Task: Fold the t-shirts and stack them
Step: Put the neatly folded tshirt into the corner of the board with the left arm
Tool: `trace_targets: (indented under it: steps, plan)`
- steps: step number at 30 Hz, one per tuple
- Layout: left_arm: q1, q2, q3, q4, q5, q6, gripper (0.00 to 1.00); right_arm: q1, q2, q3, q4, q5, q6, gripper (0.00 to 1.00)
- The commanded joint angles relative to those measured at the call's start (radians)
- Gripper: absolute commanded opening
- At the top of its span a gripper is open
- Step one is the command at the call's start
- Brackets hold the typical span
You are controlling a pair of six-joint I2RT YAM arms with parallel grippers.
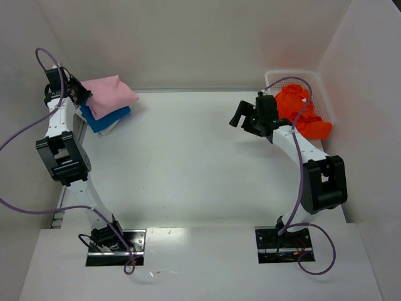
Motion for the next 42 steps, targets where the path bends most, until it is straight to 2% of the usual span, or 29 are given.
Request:
trace_targets:
  steps: [1, 3, 9, 18, 20, 22, 23, 27, 32, 34, 38, 42]
  plan:
    - [0.017, -0.033, -0.077, 0.093, -0.041, -0.042, 0.0, -0.007, -0.025, -0.013, 0.03, 0.01, -0.006, 1.0]
    - [0.036, -0.053, -0.137, 0.116, -0.041, -0.052, 0.0, -0.007, -0.036, -0.022, 0.03, 0.01, -0.006, 1.0]
    - [0.067, -0.064, -0.18, 0.127, -0.051, -0.053, 0.0, -0.007, -0.025, -0.013, 0.03, 0.01, -0.006, 1.0]
    - [0.096, -0.033, -0.145, 0.136, -0.038, -0.053, 0.02, -0.007, -0.016, -0.004, 0.03, 0.001, -0.006, 1.0]
    - [0.096, -0.001, -0.114, 0.136, -0.025, -0.043, 0.16, -0.007, -0.016, -0.004, 0.03, 0.001, -0.006, 1.0]
    - [0.096, 0.008, -0.091, 0.126, -0.015, -0.043, 0.34, -0.007, -0.016, -0.004, 0.03, -0.008, -0.006, 1.0]
    - [0.096, 0.019, -0.082, 0.126, -0.015, -0.028, 0.46, -0.007, -0.016, -0.004, 0.03, -0.008, -0.006, 1.0]
    - [0.069, 0.005, -0.073, 0.115, -0.051, 0.007, 0.76, -0.007, -0.025, -0.004, 0.021, -0.018, -0.006, 1.0]
    - [0.06, -0.06, -0.073, 0.093, -0.107, 0.046, 0.89, -0.007, -0.034, 0.007, 0.021, 0.005, -0.027, 1.0]
    - [0.06, -0.082, -0.084, 0.093, -0.107, 0.081, 0.91, -0.007, -0.034, 0.031, 0.01, 0.016, -0.027, 1.0]
    - [0.014, -0.149, -0.103, 0.07, -0.117, 0.154, 0.99, -0.007, -0.044, 0.051, 0.001, 0.039, -0.046, 1.0]
    - [-0.069, -0.212, -0.13, 0.05, -0.216, 0.227, 0.99, -0.007, -0.054, 0.071, 0.001, 0.061, -0.067, 1.0]
